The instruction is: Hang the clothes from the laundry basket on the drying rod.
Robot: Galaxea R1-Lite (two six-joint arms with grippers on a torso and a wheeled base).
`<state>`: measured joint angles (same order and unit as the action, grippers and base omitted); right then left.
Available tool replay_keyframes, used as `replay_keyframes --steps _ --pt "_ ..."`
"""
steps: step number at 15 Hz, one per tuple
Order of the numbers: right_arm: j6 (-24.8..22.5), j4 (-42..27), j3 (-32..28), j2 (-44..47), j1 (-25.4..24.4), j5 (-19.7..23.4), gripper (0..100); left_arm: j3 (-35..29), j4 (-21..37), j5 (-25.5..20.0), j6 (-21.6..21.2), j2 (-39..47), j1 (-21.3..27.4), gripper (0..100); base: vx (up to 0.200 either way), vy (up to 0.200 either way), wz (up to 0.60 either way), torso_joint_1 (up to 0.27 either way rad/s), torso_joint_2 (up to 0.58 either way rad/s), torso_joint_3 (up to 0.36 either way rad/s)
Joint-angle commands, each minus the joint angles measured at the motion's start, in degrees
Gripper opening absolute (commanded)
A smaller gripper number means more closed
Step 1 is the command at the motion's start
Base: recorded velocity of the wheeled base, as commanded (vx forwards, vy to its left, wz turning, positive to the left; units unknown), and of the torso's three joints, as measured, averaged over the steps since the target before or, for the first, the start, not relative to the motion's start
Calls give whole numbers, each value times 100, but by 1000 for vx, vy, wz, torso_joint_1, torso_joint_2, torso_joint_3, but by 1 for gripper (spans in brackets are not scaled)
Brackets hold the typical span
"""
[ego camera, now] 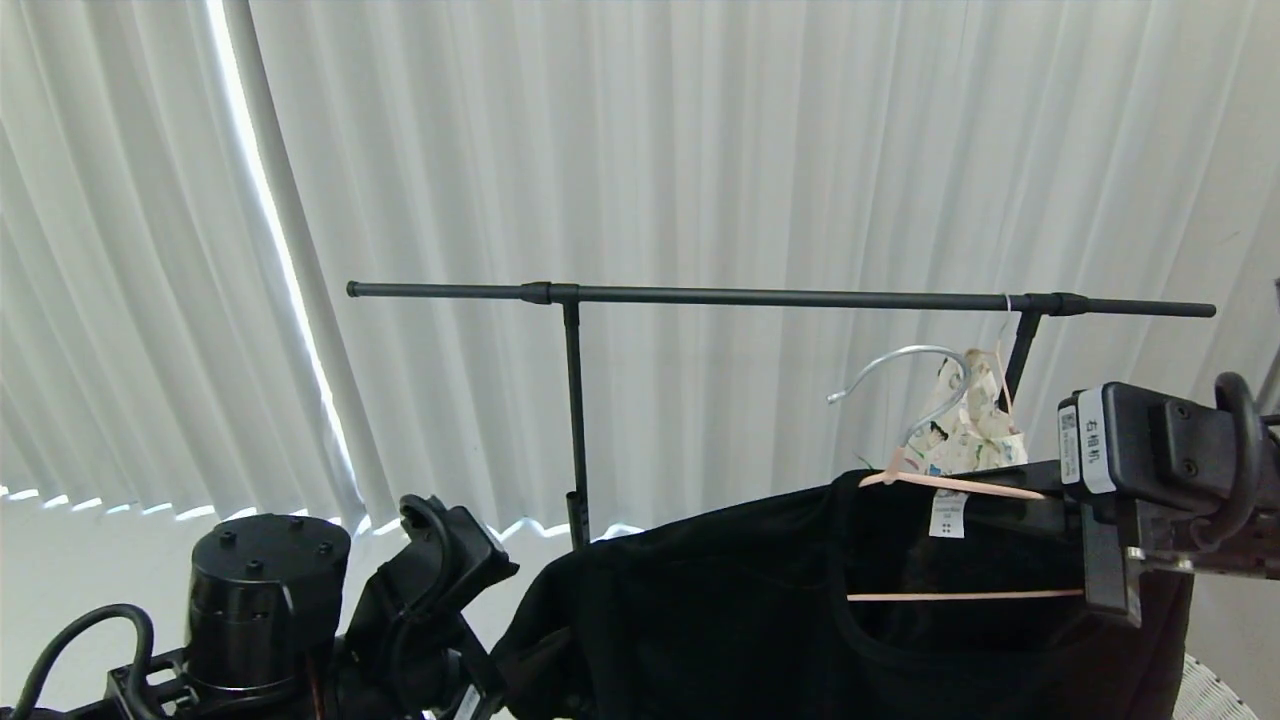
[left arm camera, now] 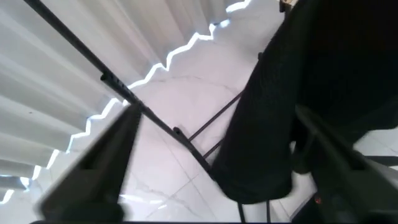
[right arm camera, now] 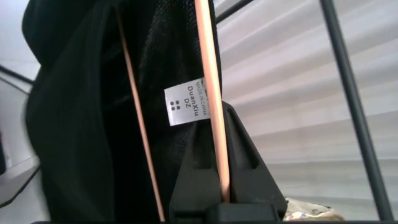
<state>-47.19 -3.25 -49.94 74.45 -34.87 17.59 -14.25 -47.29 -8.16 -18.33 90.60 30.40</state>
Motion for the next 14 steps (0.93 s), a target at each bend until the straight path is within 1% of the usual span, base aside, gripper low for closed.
replay_keyframes --steps 1,3,5,7,9,11,12,14 --pt "8 0 2 -27 -3 -10 0 -8 -44 33 -3 239 -87 0 0 0 0 0 0 0" --pt "26 0 11 -44 103 -28 0 28 -53 33 -12 256 -553 0 0 0 0 0 0 0" --pt "26 0 11 -88 384 -28 0 19 -53 33 -3 274 -1080 0 0 0 0 0 0 0" --pt "34 0 20 -124 604 -10 0 -16 -53 33 -12 274 -1379 0 0 0 0 0 0 0" --pt "43 0 20 -124 648 -10 0 -16 -105 33 -3 230 -1362 0 0 0 0 0 0 0" --pt "166 9 20 -124 648 -28 0 1 -281 33 -12 133 -1116 0 0 0 0 0 0 0" --pt "210 9 20 -124 648 -36 0 1 -299 33 -3 81 -1028 100 0 0 0 0 0 0" --pt "219 9 29 -132 700 -54 0 -25 -307 16 49 -51 -949 100 0 0 0 0 0 0"
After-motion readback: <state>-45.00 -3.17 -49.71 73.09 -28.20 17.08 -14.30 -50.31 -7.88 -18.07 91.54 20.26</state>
